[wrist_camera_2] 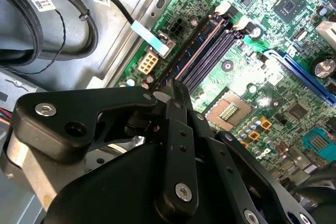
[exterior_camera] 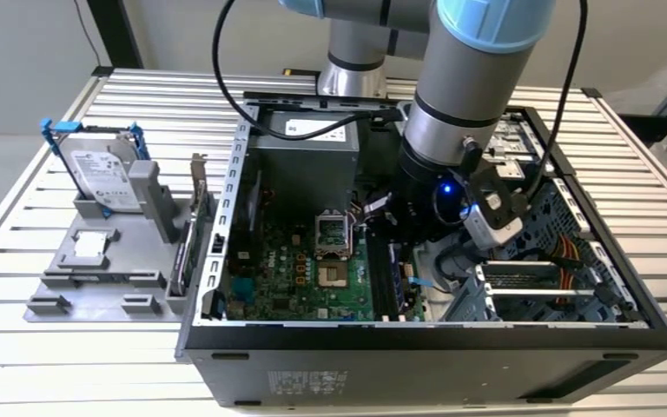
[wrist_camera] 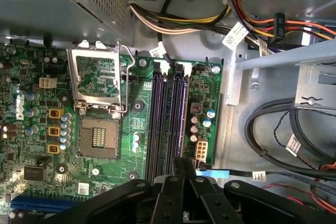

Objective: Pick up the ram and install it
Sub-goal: 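Press down the ram until it locks into place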

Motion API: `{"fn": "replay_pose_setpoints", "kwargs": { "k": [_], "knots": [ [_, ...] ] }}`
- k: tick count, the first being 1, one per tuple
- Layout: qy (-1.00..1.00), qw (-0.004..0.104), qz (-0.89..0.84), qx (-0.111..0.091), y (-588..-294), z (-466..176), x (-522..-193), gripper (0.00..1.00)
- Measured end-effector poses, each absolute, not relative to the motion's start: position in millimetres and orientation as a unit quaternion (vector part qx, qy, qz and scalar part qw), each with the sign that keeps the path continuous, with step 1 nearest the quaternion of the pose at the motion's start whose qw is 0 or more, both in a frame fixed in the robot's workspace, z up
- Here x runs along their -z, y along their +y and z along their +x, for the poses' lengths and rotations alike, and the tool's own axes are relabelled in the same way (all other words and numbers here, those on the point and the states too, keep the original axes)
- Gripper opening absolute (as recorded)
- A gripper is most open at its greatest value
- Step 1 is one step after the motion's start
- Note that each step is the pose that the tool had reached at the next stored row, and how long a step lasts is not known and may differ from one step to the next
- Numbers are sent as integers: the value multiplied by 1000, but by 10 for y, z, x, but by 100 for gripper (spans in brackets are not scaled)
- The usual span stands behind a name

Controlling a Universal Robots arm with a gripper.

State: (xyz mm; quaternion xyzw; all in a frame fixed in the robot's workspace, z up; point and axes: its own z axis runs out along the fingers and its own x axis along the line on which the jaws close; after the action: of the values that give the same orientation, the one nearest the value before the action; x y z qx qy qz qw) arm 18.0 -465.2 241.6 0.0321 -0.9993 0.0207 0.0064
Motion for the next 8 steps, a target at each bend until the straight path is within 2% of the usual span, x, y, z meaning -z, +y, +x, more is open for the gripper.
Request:
{"fn": "replay_pose_setpoints", "kwargs": {
  "k": [8],
  "knots": [
    [-999,6,40,-21,-4652,180,-2415,0]
  ]
}}
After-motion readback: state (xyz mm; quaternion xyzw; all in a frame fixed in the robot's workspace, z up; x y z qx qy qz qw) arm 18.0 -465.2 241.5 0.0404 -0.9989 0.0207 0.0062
